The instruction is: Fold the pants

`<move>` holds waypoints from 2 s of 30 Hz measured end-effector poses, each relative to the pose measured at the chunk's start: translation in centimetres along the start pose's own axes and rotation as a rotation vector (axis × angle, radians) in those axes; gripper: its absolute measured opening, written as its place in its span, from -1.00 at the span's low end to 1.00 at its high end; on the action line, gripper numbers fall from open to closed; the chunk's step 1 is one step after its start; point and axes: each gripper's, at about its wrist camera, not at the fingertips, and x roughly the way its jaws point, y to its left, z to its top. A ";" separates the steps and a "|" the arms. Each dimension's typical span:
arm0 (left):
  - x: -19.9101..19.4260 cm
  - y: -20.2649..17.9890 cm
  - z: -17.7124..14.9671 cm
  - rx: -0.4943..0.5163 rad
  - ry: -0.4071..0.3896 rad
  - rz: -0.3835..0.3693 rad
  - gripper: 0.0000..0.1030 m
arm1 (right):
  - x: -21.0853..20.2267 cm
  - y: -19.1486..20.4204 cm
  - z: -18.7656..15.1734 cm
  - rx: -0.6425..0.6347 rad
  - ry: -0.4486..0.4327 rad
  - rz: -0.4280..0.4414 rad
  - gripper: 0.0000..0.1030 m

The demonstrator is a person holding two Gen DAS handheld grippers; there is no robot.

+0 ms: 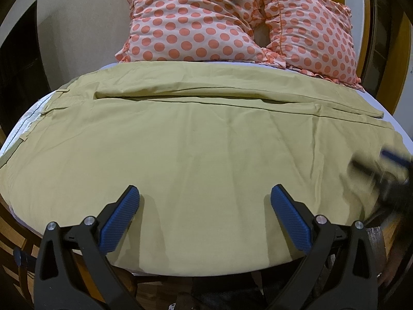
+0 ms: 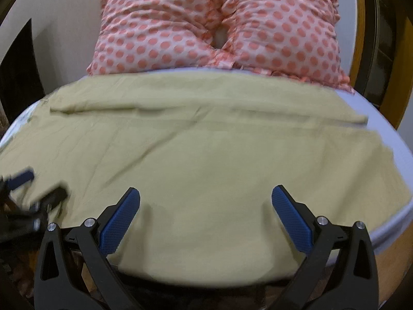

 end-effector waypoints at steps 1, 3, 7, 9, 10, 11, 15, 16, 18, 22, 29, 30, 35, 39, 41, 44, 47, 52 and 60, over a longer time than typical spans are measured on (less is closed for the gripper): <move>-0.1 0.4 0.2 -0.009 -0.006 0.002 0.97 | -0.7 -2.0 2.4 0.030 -0.051 -0.053 0.97; -0.3 1.2 0.6 -0.031 -0.021 0.016 0.97 | -1.2 -4.7 5.5 0.087 -0.086 -0.106 0.97; -0.7 2.3 1.7 -0.068 -0.051 0.022 0.97 | 2.6 -12.3 13.9 0.273 -0.026 -0.247 0.97; -0.7 2.5 2.3 -0.068 -0.062 0.029 0.97 | 5.4 -14.7 16.4 0.332 0.020 -0.310 0.73; -0.8 2.4 2.4 -0.066 -0.065 0.029 0.97 | 7.7 -16.4 17.8 0.381 0.065 -0.347 0.53; -0.8 2.3 2.6 -0.061 -0.067 0.029 0.97 | 9.8 -17.9 18.6 0.426 0.111 -0.366 0.38; -0.3 1.9 3.0 -0.034 -0.064 0.037 0.97 | 18.0 -22.4 20.7 0.625 0.270 -0.377 0.21; -0.4 1.9 3.0 -0.030 -0.063 0.040 0.97 | 18.9 -22.7 20.6 0.647 0.286 -0.391 0.19; 0.1 1.9 3.2 -0.024 -0.057 0.052 0.97 | 21.0 -23.2 21.0 0.681 0.304 -0.414 0.18; 0.7 2.3 3.3 -0.024 -0.047 0.065 0.97 | 24.2 -24.0 21.2 0.721 0.334 -0.485 0.18; 1.8 2.8 3.3 -0.043 -0.030 0.053 0.97 | 23.9 -23.2 19.1 0.605 0.248 -0.464 -0.78; 1.8 2.9 3.3 -0.048 -0.031 0.049 0.97 | 23.4 -23.6 18.5 0.620 0.221 -0.426 -0.81; 1.3 3.5 3.3 -0.078 -0.047 0.045 0.97 | 20.7 -28.3 15.5 0.840 0.073 -0.136 -0.91; -0.5 4.6 3.3 -0.103 -0.111 0.055 0.97 | 12.8 -28.2 13.0 0.832 -0.138 0.064 -0.92; -1.1 5.3 3.4 -0.113 -0.135 0.060 0.97 | 7.3 -27.3 9.6 0.835 -0.204 0.154 -0.92; -1.8 6.5 4.3 -0.122 -0.172 0.074 0.97 | 2.2 -26.2 2.9 0.888 -0.193 0.210 -0.92; -2.9 7.9 5.9 -0.131 -0.229 0.076 0.97 | 1.8 -25.3 -1.5 0.955 -0.105 0.204 -0.91; -3.0 10.0 7.9 -0.163 -0.227 0.019 0.97 | 2.3 -25.3 -4.9 1.031 -0.008 0.229 -0.27; -0.3 13.8 11.7 -0.279 -0.175 -0.177 0.97 | 2.4 -26.1 -4.2 1.021 -0.083 0.235 -0.94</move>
